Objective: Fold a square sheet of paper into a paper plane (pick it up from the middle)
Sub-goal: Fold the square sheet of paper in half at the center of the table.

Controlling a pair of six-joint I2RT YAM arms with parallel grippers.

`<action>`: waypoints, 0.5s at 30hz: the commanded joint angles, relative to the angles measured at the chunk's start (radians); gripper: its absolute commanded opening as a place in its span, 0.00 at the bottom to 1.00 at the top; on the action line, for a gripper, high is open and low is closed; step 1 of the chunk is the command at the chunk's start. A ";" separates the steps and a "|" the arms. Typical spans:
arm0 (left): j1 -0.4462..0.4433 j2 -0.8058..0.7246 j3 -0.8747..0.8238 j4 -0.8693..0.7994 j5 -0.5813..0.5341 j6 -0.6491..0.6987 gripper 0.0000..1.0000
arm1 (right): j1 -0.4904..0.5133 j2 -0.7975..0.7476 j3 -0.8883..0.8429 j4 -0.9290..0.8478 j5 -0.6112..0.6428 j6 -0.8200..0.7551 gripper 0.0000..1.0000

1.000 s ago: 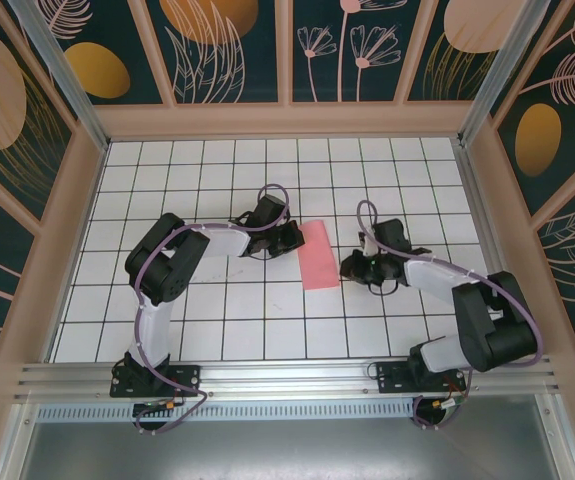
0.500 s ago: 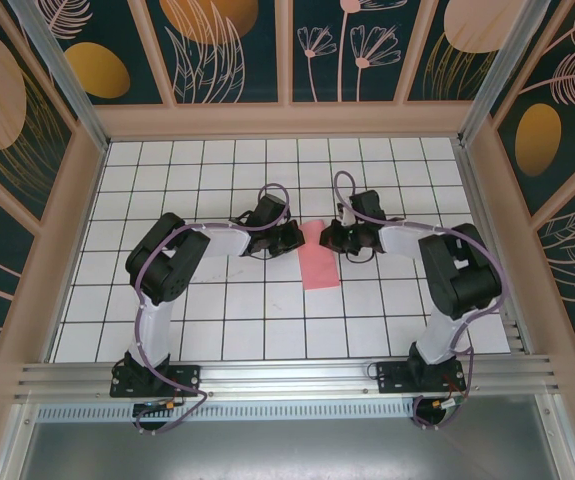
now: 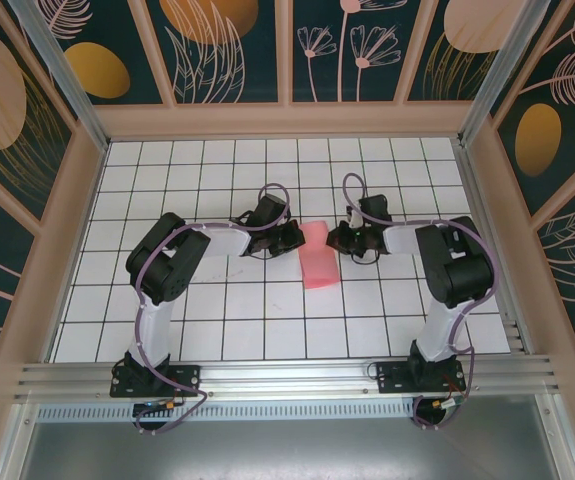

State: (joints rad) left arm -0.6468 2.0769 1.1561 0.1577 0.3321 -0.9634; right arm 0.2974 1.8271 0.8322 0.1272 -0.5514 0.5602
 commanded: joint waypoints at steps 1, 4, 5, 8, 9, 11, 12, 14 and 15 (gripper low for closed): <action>0.001 0.138 -0.081 -0.222 -0.148 0.008 0.03 | -0.076 -0.031 -0.050 -0.045 0.086 -0.012 0.01; 0.001 0.137 -0.078 -0.221 -0.146 0.014 0.03 | -0.083 -0.094 -0.032 -0.060 0.082 -0.015 0.01; 0.002 0.135 -0.076 -0.221 -0.146 0.014 0.03 | -0.081 -0.111 -0.027 -0.057 0.068 -0.012 0.01; 0.000 0.134 -0.072 -0.222 -0.145 0.017 0.03 | -0.054 -0.147 -0.005 -0.044 0.029 -0.003 0.01; 0.001 0.134 -0.072 -0.222 -0.145 0.018 0.03 | -0.038 -0.143 0.008 -0.044 0.022 -0.004 0.01; 0.001 0.134 -0.070 -0.222 -0.143 0.016 0.03 | -0.009 -0.117 0.031 -0.044 0.010 -0.005 0.01; 0.001 0.133 -0.070 -0.222 -0.143 0.015 0.03 | 0.007 -0.096 0.044 -0.040 0.007 -0.001 0.01; 0.001 0.132 -0.069 -0.222 -0.145 0.016 0.03 | 0.029 -0.055 0.072 -0.036 0.001 0.004 0.01; 0.001 0.132 -0.070 -0.224 -0.145 0.015 0.03 | 0.037 -0.033 0.085 -0.032 -0.002 0.008 0.01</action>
State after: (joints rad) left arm -0.6468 2.0766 1.1549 0.1612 0.3321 -0.9630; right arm 0.3099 1.7348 0.8730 0.0948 -0.5282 0.5579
